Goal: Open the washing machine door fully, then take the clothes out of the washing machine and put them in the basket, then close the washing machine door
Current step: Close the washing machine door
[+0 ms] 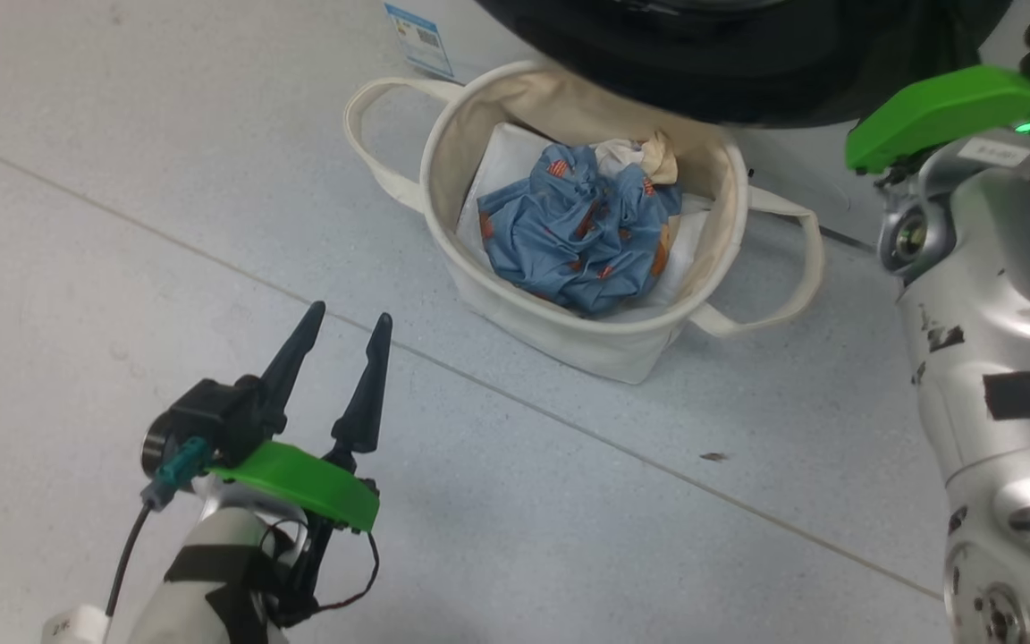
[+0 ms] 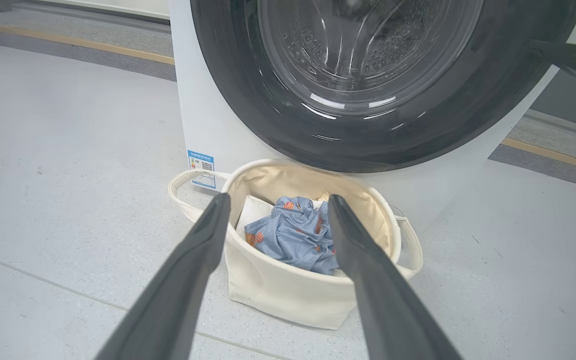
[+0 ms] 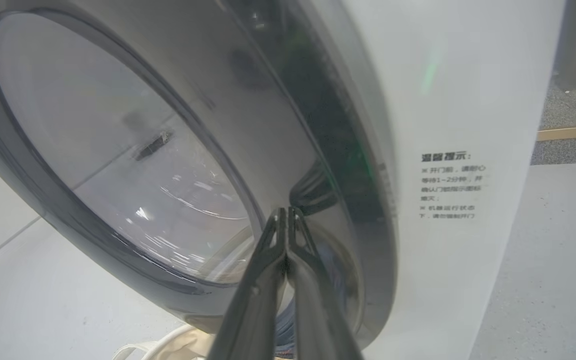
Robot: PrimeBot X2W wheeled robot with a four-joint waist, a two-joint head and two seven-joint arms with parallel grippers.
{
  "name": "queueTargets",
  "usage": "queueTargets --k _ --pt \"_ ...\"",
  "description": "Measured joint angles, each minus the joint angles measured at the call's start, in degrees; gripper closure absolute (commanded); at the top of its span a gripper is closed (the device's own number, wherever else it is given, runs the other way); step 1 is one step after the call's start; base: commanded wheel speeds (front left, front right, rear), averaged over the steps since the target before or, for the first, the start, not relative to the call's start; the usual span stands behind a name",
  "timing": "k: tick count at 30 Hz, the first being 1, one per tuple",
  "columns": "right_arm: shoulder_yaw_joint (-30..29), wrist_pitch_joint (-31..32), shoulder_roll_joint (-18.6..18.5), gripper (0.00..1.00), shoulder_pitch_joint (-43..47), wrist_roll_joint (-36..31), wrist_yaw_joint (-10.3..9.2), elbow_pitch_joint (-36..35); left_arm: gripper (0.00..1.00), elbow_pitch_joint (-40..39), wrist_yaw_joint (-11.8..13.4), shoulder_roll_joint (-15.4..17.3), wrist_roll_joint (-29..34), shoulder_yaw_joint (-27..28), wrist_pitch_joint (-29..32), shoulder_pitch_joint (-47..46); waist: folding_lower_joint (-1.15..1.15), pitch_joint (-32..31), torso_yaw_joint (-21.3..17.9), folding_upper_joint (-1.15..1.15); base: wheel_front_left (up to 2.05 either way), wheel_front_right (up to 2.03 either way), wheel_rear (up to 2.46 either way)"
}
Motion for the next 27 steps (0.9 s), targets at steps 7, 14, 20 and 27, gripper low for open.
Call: queueTargets --k 7,14,20,27 --pt "-5.20 -0.09 0.02 1.00 -3.22 -5.31 0.00 1.40 0.00 -0.02 0.00 -0.34 -0.25 -0.11 0.00 -0.39 0.00 1.89 0.98 0.00 0.00 0.00 0.00" --pt "-9.50 -0.25 0.46 1.00 -4.13 -9.17 0.02 1.35 0.00 0.00 0.00 -0.29 -0.81 -0.29 0.00 -0.49 0.00 3.03 1.24 0.00 0.00 0.00 0.00" --pt "-11.76 -0.25 1.27 1.00 -4.32 -10.98 0.29 0.97 0.00 -0.22 0.00 -0.23 -1.08 0.11 0.00 -1.18 0.00 3.90 1.25 0.00 0.00 0.00 0.00" --pt "-11.21 -0.23 1.42 0.00 -4.33 -11.28 0.35 2.72 0.00 -0.18 0.00 -0.09 -1.08 0.60 0.00 -1.16 0.00 3.14 0.85 0.00 0.00 0.00 0.00"
